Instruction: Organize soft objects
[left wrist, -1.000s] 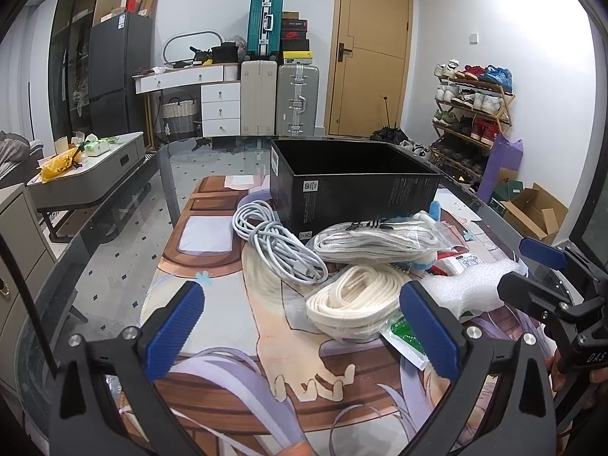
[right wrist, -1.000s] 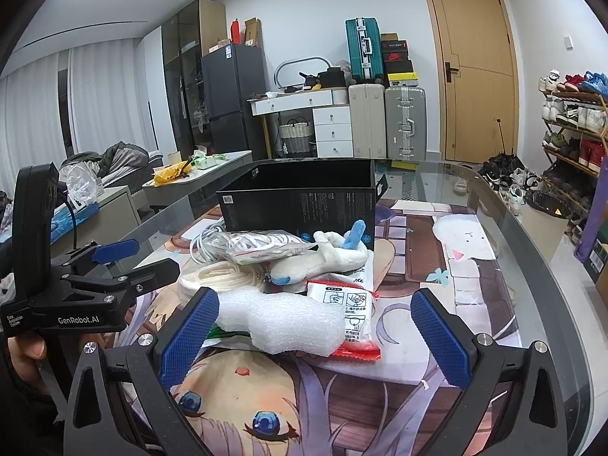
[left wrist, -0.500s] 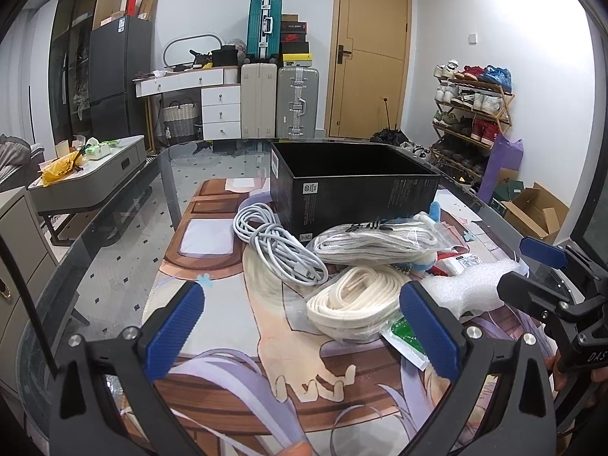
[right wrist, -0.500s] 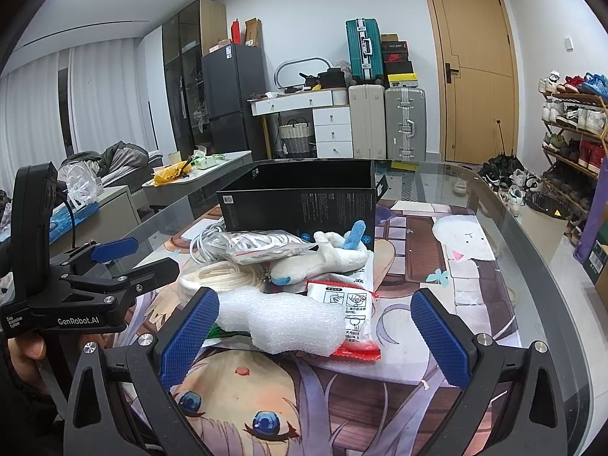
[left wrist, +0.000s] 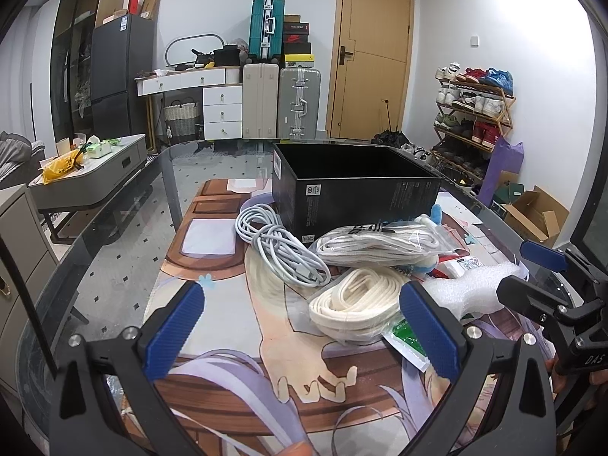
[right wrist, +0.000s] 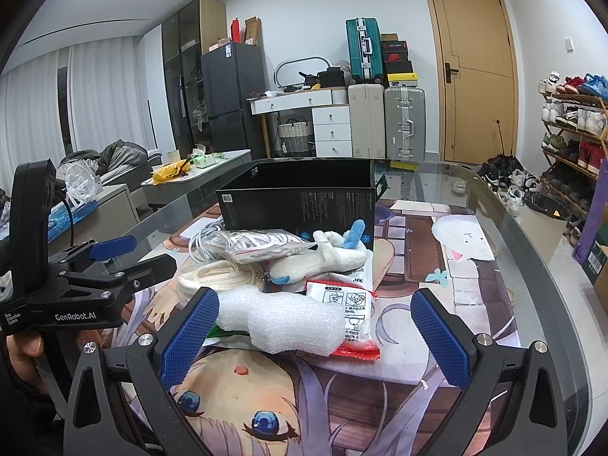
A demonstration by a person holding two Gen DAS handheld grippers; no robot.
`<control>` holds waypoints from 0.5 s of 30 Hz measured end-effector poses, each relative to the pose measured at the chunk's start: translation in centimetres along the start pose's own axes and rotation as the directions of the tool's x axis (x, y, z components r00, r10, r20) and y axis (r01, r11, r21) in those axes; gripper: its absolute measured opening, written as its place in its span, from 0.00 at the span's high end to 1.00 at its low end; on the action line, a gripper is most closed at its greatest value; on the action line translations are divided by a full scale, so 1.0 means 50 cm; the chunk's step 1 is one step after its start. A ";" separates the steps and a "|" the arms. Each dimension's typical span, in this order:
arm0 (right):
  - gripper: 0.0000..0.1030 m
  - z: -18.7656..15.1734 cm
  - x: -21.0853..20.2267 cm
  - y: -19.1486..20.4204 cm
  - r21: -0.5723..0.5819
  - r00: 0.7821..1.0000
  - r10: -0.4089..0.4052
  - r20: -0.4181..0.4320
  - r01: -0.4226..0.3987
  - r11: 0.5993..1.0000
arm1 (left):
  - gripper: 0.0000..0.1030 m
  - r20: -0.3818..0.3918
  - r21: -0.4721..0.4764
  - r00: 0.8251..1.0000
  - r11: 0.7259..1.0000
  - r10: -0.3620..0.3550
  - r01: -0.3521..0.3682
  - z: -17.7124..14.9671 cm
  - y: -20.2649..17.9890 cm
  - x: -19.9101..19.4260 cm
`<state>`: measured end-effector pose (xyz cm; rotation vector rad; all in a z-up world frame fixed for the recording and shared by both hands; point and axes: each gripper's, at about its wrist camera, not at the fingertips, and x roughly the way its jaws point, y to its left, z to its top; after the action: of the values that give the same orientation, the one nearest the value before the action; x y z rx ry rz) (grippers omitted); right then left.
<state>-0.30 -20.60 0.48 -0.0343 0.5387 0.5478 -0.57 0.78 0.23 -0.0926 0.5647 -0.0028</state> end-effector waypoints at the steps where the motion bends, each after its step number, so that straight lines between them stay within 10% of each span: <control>1: 0.00 0.000 0.001 0.000 0.000 1.000 0.001 -0.003 -0.001 1.000 | 0.00 0.001 -0.002 1.000 1.000 0.000 0.000 0.000 0.001 -0.001; 15: 0.00 0.004 0.018 0.004 -0.030 0.998 -0.020 -0.054 0.019 0.999 | 0.00 -0.005 0.015 1.000 0.999 0.029 -0.029 0.004 0.005 0.001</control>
<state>0.35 -19.95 0.24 -0.0825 0.5822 0.5368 -0.41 1.07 0.33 -0.0695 0.5715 0.0205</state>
